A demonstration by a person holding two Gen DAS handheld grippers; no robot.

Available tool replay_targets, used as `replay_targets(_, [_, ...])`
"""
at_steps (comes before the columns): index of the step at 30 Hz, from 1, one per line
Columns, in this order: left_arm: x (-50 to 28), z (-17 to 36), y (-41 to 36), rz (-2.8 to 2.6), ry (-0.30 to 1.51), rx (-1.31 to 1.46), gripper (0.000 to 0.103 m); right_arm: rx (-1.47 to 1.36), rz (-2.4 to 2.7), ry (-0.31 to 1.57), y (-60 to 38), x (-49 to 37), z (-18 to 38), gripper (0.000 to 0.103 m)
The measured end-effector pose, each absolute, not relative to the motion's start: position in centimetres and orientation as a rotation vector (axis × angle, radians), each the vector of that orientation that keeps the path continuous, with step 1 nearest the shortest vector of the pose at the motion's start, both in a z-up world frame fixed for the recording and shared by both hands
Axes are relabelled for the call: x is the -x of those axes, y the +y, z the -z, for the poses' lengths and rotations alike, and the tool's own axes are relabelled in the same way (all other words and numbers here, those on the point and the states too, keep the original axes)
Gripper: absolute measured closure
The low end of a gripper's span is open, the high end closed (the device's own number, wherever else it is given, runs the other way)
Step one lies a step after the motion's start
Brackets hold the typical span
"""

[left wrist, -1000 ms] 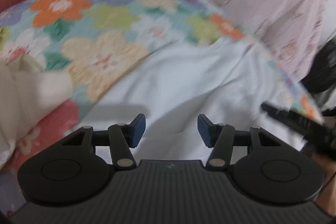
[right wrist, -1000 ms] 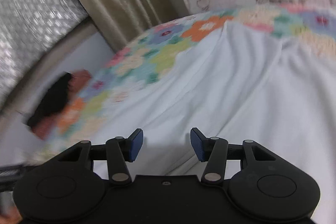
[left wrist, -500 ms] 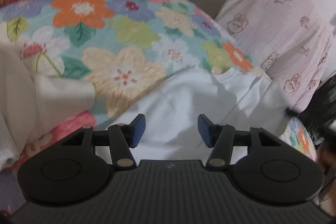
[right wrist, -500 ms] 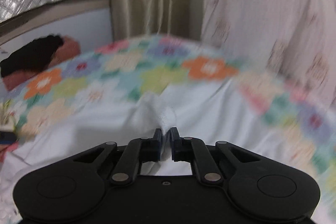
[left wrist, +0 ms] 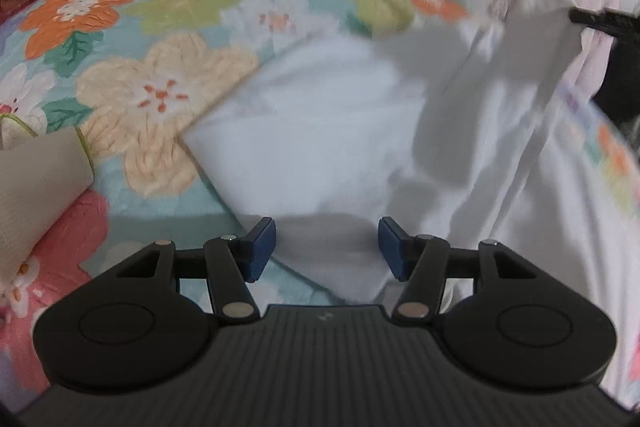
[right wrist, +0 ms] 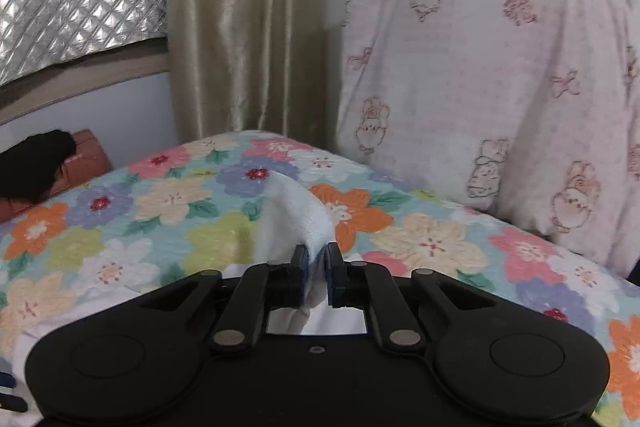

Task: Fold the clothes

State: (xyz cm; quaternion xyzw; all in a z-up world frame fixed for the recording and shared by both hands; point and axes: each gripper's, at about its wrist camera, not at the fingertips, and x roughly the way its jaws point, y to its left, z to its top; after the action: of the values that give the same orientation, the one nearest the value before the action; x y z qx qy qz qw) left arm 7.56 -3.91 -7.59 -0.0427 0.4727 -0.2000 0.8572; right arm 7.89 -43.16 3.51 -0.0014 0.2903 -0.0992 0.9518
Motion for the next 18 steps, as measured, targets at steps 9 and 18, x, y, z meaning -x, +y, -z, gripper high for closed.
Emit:
replay_targets(9, [-7.8, 7.7, -0.7, 0.369, 1.051, 0.273, 0.04, -0.255, 0.293, 0.758, -40.5, -2.9, 3.3, 0.073])
replay_targets(18, [-9.5, 9.2, 3.3, 0.287, 1.066, 0.499, 0.037, -0.44, -0.315, 0.787, -22.9, 8.4, 6.8, 0.07])
